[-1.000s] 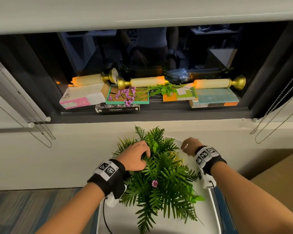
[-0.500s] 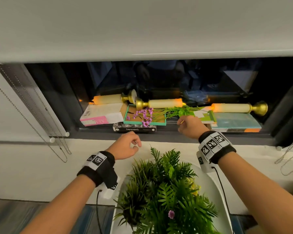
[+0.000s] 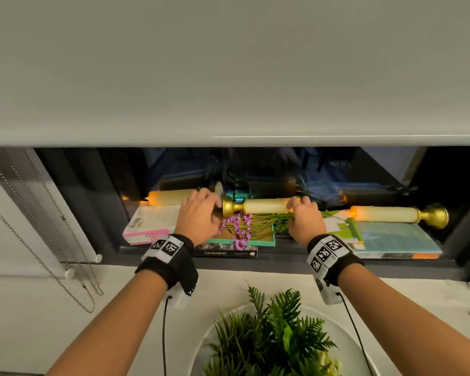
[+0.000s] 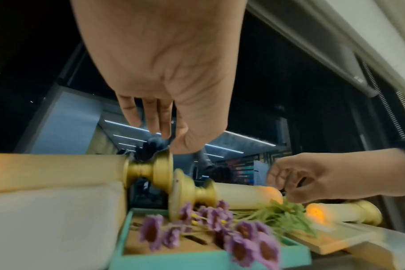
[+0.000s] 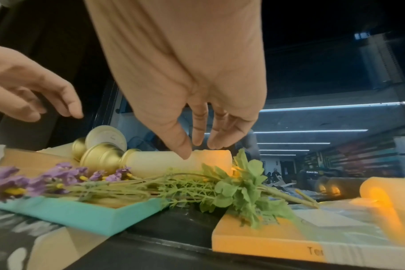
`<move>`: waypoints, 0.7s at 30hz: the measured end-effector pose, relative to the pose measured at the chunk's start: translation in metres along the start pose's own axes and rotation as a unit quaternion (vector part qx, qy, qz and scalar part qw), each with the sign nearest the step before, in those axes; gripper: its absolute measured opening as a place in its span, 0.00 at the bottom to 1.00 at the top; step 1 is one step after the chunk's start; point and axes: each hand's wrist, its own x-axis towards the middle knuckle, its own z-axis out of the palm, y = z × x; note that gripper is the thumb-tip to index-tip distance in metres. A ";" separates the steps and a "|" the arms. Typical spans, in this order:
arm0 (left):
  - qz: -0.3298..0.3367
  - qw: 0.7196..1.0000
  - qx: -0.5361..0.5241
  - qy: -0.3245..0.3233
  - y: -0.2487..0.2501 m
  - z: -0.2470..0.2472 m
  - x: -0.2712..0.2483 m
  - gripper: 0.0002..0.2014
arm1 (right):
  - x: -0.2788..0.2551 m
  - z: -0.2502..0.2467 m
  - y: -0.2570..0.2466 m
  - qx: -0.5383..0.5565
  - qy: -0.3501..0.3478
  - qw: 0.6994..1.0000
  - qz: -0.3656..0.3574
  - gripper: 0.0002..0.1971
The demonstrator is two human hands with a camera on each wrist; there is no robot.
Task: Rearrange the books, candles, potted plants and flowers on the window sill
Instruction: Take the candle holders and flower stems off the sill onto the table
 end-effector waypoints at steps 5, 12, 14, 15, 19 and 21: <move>-0.074 0.994 0.073 -0.030 -0.030 -0.003 0.037 0.30 | 0.021 -0.003 -0.005 -0.030 0.015 0.999 -0.024 0.24; -0.083 0.987 0.081 -0.114 -0.062 0.015 0.054 0.29 | 0.049 0.009 -0.016 -0.080 -0.095 0.990 -0.067 0.28; -0.078 0.987 0.085 -0.109 -0.067 0.021 0.056 0.29 | 0.052 0.012 -0.018 -0.086 -0.093 0.990 -0.070 0.27; -0.073 0.987 0.093 -0.106 -0.068 0.023 0.057 0.29 | 0.052 0.013 -0.020 -0.090 -0.089 0.989 -0.071 0.26; -0.059 0.987 0.116 -0.089 -0.071 0.034 0.061 0.29 | 0.053 0.015 -0.024 -0.087 -0.054 0.992 -0.077 0.25; -0.045 0.987 0.128 -0.084 -0.071 0.036 0.061 0.28 | 0.053 0.014 -0.026 -0.091 -0.027 0.992 -0.083 0.26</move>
